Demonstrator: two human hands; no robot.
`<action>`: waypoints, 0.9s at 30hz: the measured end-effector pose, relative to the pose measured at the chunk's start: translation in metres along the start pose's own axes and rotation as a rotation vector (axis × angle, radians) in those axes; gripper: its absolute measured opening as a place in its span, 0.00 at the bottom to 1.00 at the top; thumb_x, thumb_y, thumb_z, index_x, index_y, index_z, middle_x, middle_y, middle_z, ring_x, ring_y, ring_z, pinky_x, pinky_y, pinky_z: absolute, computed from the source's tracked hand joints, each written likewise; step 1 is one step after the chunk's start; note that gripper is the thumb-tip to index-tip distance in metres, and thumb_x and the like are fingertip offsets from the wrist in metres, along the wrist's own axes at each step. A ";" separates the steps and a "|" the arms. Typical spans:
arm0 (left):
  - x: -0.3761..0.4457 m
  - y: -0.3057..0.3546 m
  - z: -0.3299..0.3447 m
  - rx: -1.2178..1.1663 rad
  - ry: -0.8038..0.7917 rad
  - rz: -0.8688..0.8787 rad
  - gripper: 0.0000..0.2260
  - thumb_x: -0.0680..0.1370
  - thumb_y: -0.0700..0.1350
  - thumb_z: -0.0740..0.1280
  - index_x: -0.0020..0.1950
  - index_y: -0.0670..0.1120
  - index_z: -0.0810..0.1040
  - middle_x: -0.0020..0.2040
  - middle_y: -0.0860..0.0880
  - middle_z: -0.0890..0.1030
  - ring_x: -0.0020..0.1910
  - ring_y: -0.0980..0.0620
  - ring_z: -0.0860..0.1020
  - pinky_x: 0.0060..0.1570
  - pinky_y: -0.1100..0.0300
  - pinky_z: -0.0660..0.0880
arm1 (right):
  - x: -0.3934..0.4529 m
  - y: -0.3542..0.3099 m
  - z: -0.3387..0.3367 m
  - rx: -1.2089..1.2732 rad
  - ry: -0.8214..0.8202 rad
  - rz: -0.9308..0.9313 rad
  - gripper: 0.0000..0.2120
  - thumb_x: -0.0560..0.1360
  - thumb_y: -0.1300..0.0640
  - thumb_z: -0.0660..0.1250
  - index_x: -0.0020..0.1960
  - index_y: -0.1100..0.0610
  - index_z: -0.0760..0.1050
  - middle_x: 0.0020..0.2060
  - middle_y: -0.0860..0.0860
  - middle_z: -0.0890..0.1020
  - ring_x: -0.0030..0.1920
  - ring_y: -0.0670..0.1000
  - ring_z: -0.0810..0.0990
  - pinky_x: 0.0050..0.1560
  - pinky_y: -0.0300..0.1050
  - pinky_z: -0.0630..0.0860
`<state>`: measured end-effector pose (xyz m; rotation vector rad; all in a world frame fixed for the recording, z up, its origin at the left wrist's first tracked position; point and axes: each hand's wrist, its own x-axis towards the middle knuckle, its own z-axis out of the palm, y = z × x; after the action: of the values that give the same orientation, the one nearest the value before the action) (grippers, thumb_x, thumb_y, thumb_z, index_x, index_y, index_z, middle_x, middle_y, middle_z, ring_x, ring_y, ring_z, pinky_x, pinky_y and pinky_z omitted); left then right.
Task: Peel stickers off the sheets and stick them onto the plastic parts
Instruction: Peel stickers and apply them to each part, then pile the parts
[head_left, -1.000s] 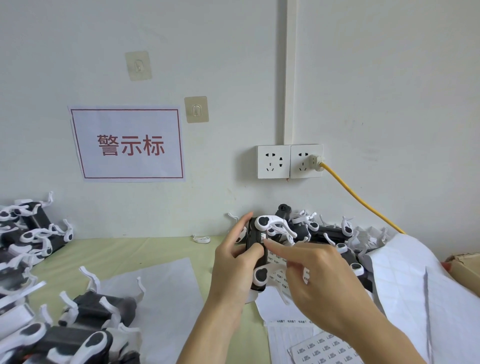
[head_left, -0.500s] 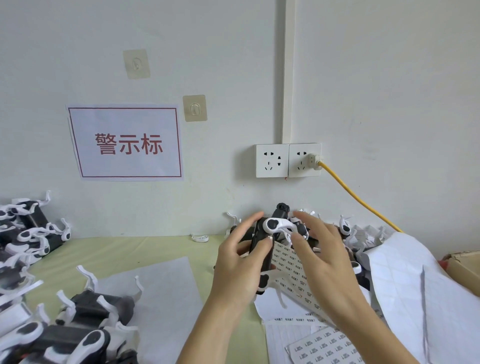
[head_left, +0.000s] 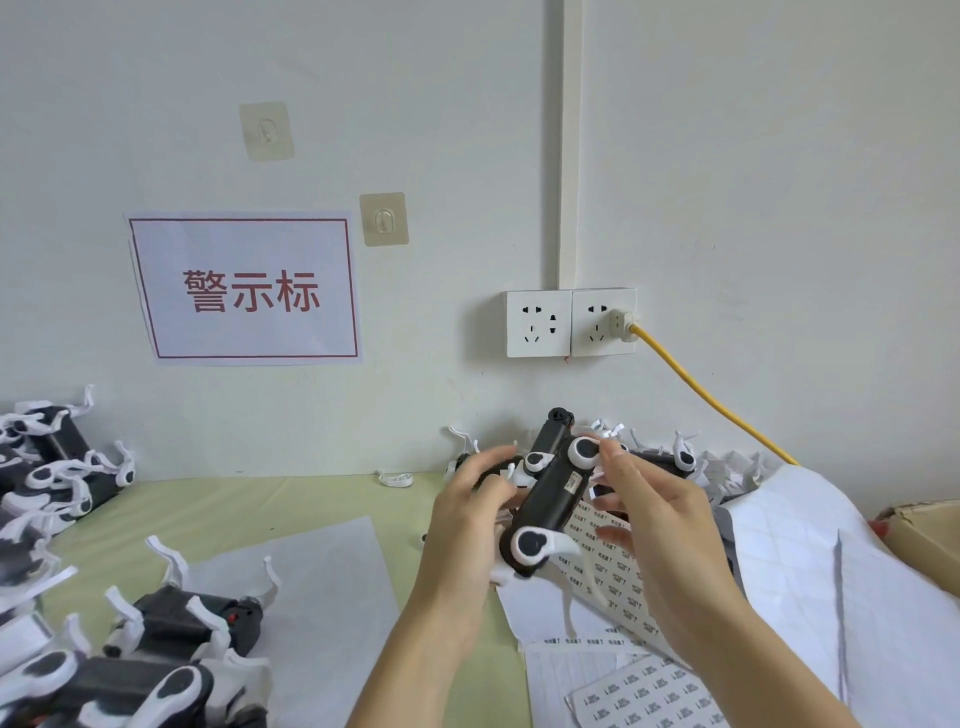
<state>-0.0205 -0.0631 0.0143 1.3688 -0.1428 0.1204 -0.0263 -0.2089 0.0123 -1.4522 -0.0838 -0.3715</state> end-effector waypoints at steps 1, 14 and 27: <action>0.000 0.000 -0.001 -0.027 0.002 -0.032 0.12 0.66 0.51 0.65 0.46 0.57 0.84 0.43 0.43 0.85 0.40 0.46 0.80 0.37 0.55 0.68 | 0.000 0.002 0.001 0.009 0.042 0.008 0.11 0.72 0.36 0.67 0.48 0.38 0.85 0.41 0.40 0.86 0.39 0.42 0.82 0.43 0.42 0.75; 0.004 -0.003 -0.006 -0.354 0.051 -0.085 0.10 0.70 0.48 0.71 0.45 0.43 0.82 0.41 0.45 0.83 0.37 0.47 0.80 0.43 0.57 0.77 | 0.000 0.006 -0.001 0.057 0.151 -0.123 0.15 0.73 0.34 0.64 0.56 0.35 0.81 0.53 0.39 0.84 0.56 0.45 0.81 0.62 0.51 0.76; 0.004 0.003 -0.014 -0.308 0.289 0.061 0.13 0.83 0.47 0.62 0.45 0.45 0.83 0.48 0.44 0.83 0.42 0.42 0.74 0.41 0.53 0.69 | 0.007 -0.002 -0.029 -0.143 -0.350 -0.001 0.15 0.69 0.38 0.68 0.53 0.40 0.80 0.49 0.47 0.83 0.52 0.45 0.82 0.57 0.55 0.79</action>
<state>-0.0163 -0.0483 0.0153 1.0279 0.0387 0.3318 -0.0253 -0.2385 0.0129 -1.6473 -0.3454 -0.1218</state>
